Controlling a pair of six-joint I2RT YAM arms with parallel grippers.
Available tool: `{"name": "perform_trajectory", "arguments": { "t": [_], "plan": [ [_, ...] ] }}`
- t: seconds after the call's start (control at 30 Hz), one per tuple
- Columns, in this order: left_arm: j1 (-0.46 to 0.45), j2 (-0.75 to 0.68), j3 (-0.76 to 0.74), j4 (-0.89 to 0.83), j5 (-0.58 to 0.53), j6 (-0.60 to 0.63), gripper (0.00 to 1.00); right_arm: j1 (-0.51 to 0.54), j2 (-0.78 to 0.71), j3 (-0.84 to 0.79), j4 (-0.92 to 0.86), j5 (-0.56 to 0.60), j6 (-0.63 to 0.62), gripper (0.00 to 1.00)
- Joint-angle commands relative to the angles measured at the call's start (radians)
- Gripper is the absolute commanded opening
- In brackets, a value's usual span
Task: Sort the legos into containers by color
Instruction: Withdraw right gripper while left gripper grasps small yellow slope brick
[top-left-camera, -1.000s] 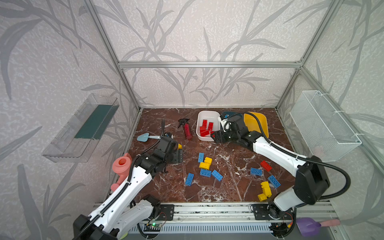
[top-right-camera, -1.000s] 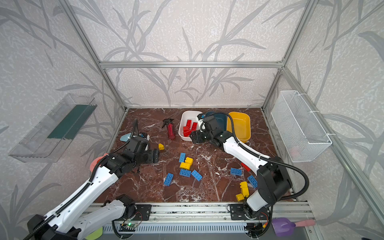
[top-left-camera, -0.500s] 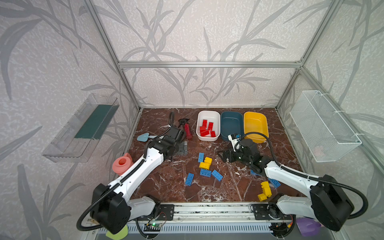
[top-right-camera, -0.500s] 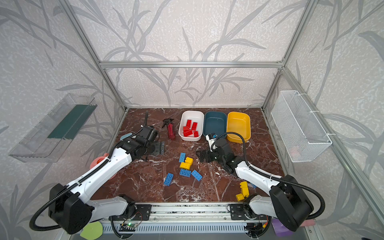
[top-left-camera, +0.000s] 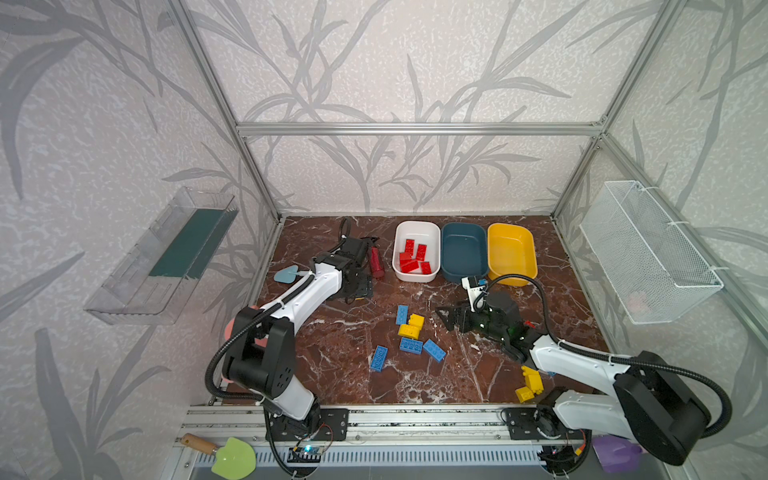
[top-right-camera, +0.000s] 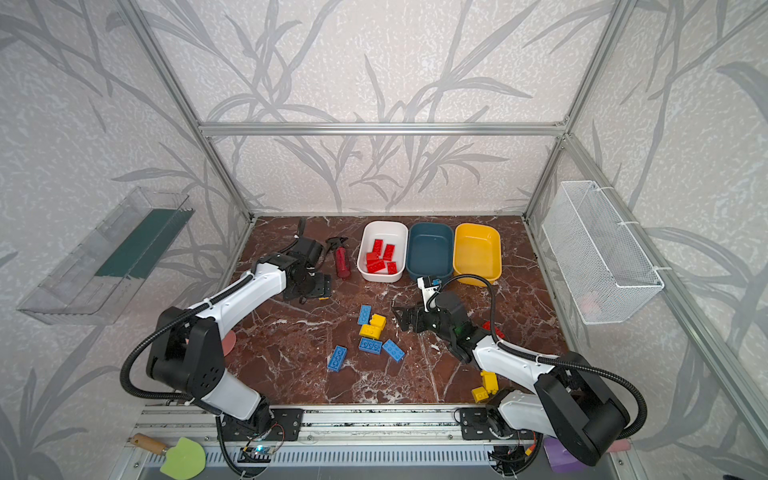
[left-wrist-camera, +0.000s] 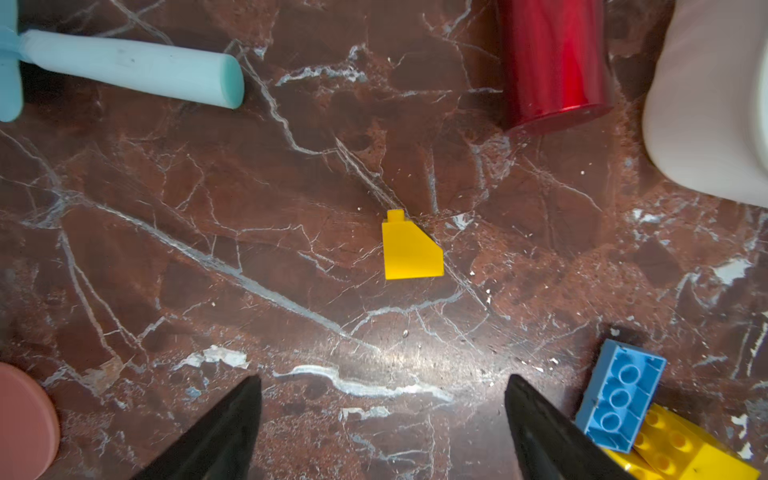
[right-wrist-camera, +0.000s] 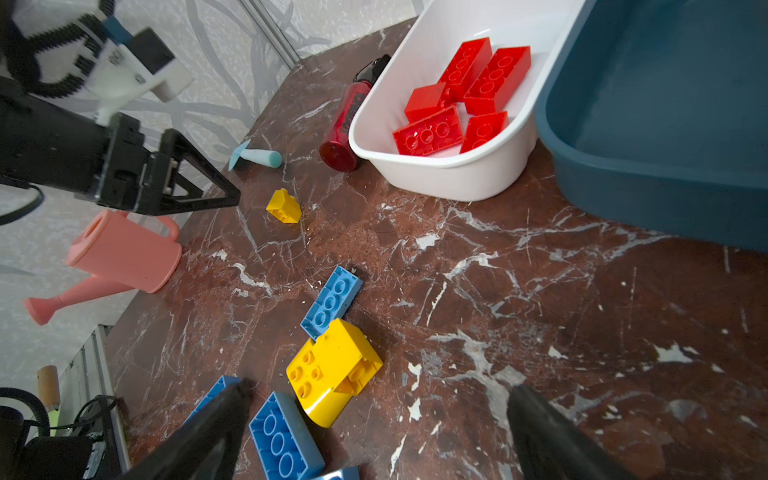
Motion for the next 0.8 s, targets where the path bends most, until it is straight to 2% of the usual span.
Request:
{"name": "perform_trajectory", "arguments": {
  "t": [0.0,0.5,0.77],
  "plan": [
    [0.01,0.046,0.049,-0.025,0.015,0.019,0.89,0.004,-0.025,-0.011,0.06,0.025,0.013,0.98],
    [0.012,0.26,0.164,-0.006,0.04,0.022,0.77,0.004,-0.039,-0.011,0.048,0.029,0.012,0.97],
    [0.012,0.331,0.185,0.009,0.033,0.027,0.57,0.004,-0.039,-0.011,0.044,0.032,0.01,0.97]
  ]
}}
